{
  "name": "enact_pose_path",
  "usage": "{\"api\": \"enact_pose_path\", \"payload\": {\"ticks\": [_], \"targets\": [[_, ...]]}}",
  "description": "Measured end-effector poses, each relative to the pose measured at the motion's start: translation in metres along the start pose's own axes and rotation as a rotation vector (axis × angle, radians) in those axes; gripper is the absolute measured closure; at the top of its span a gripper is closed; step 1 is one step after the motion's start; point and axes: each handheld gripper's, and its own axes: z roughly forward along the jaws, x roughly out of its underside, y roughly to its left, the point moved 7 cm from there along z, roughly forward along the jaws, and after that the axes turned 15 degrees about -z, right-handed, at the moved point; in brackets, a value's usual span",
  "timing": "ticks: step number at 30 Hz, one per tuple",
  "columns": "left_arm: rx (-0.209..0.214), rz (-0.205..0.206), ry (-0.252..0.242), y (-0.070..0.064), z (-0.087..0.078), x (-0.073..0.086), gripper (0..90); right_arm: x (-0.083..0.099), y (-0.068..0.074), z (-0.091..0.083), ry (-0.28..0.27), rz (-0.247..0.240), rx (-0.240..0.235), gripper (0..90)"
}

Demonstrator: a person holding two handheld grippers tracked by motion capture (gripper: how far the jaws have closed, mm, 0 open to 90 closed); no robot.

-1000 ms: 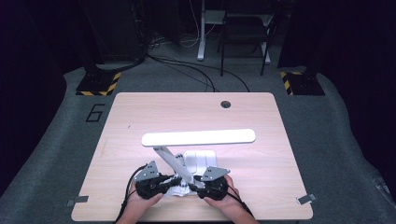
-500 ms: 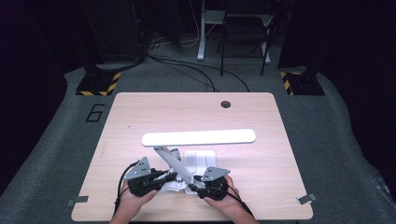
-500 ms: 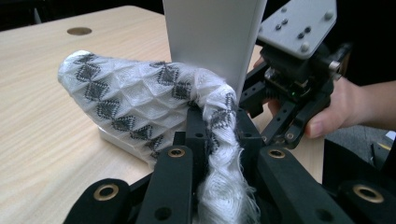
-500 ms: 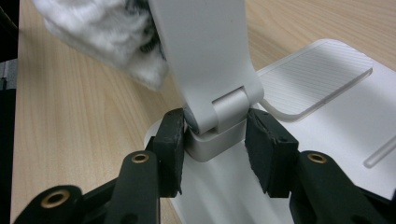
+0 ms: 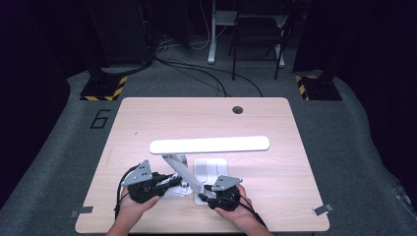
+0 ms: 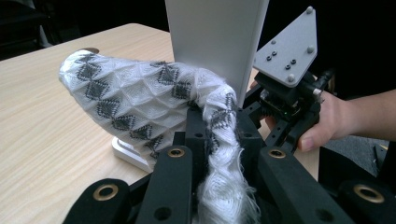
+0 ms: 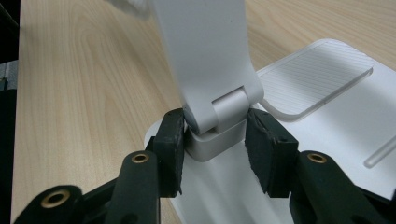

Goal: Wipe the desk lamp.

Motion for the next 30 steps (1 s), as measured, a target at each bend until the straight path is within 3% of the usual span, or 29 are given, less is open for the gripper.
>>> {"api": "enact_pose_path", "payload": {"ticks": [9,27,30], "targets": [[-0.016,0.023,0.026,-0.006,-0.012,-0.015,80.0,0.000,0.000,0.000,0.000,0.003,0.000,57.9],[-0.047,0.067,0.017,-0.015,-0.032,-0.043,79.9,0.000,0.000,0.000,0.000,0.002,0.000,57.8],[-0.044,0.057,0.011,-0.017,-0.036,-0.047,79.9,0.000,0.000,0.000,-0.001,0.002,-0.003,57.9]]}}
